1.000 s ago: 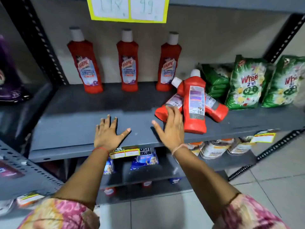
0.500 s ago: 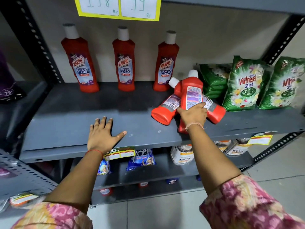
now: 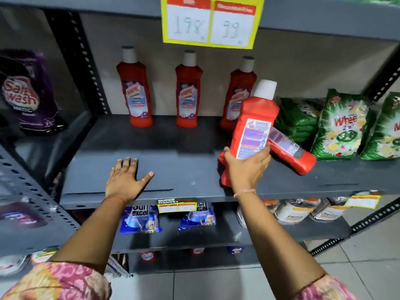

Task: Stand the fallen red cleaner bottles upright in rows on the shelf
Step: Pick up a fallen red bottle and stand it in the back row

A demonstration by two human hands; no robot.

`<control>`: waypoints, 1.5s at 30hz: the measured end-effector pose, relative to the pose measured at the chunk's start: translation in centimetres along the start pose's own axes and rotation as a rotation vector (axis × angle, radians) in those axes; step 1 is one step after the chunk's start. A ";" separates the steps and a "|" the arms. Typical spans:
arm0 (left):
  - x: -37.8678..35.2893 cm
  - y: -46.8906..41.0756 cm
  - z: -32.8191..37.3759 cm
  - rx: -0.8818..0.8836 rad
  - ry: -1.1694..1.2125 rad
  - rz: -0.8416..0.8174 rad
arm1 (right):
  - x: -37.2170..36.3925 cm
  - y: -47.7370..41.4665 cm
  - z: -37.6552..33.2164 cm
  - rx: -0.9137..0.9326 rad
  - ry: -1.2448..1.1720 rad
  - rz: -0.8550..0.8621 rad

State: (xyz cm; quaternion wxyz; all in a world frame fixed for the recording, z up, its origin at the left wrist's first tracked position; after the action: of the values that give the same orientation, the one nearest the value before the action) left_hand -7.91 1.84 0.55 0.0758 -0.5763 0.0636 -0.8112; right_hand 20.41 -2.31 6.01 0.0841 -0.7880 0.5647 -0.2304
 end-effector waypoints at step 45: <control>1.6 -2.8 -9.0 0.120 -0.077 -0.003 | -23.2 16.8 -9.0 0.091 -0.126 -0.613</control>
State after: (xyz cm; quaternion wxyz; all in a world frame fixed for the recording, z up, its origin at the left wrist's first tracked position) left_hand -17.08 4.39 -0.42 0.1115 -0.6017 0.0113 -0.7908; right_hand -3.96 14.49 1.12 0.0807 -0.9298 0.2835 -0.2206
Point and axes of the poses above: each hand's wrist, its own y-axis away from the middle knuckle, its own x-axis out of the back of the hand, z = x × y, the point moved 1 cm from there along -y, towards the middle knuckle, and after that the axes turned 11 degrees about z, right-handed, at the moved point
